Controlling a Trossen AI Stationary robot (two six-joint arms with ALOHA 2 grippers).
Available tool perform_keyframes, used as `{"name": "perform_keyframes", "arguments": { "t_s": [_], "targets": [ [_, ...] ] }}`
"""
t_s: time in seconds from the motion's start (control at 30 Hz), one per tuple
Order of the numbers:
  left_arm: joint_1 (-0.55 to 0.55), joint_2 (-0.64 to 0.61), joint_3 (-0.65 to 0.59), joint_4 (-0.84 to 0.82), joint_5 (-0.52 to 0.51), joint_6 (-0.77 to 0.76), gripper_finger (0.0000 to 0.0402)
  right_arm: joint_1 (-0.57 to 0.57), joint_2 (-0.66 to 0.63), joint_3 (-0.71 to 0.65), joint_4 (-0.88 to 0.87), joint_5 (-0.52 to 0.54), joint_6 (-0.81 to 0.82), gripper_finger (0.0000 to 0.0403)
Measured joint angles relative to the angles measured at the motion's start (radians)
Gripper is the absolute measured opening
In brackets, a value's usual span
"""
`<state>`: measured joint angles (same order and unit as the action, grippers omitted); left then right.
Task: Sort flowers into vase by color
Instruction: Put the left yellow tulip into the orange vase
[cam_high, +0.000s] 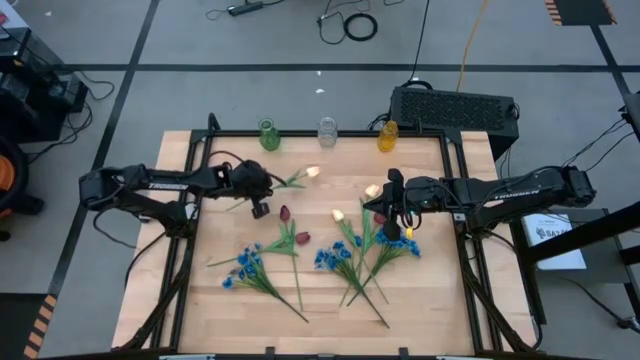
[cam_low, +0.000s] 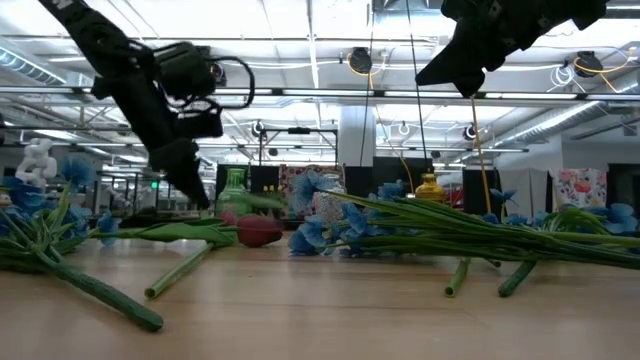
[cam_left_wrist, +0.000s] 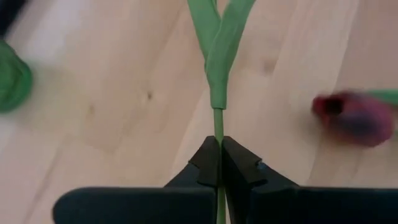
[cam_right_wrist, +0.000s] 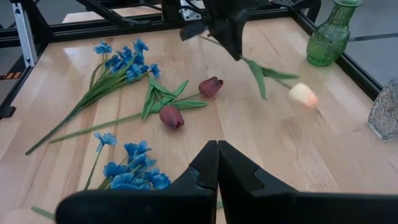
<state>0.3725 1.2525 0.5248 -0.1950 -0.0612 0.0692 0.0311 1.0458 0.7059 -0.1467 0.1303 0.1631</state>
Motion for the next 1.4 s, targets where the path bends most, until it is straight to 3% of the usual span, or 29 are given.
{"name": "perform_keyframes", "arguments": {
  "t_s": [0.4, 0.67, 1.07, 1.4],
  "targets": [
    [-0.057, -0.253, 0.012, 0.025, 0.000, 0.017, 0.0009, 0.000, 0.020, 0.002, -0.001, 0.000, 0.025, 0.0000],
    [-0.146, -0.394, 0.012, 0.223, 0.014, 0.041, 0.0009, 0.000, 0.113, 0.002, 0.033, 0.000, 0.034, 0.0000],
    [-0.293, -0.400, 0.013, 0.554, 0.039, 0.103, 0.0009, -0.001, 0.351, 0.002, 0.552, 0.015, -0.055, 0.0026],
    [-0.376, -0.272, 0.014, 0.837, 0.095, 0.167, 0.0009, -0.006, 0.418, 0.001, 0.905, -0.164, -0.104, 0.0085]
  ]
}}
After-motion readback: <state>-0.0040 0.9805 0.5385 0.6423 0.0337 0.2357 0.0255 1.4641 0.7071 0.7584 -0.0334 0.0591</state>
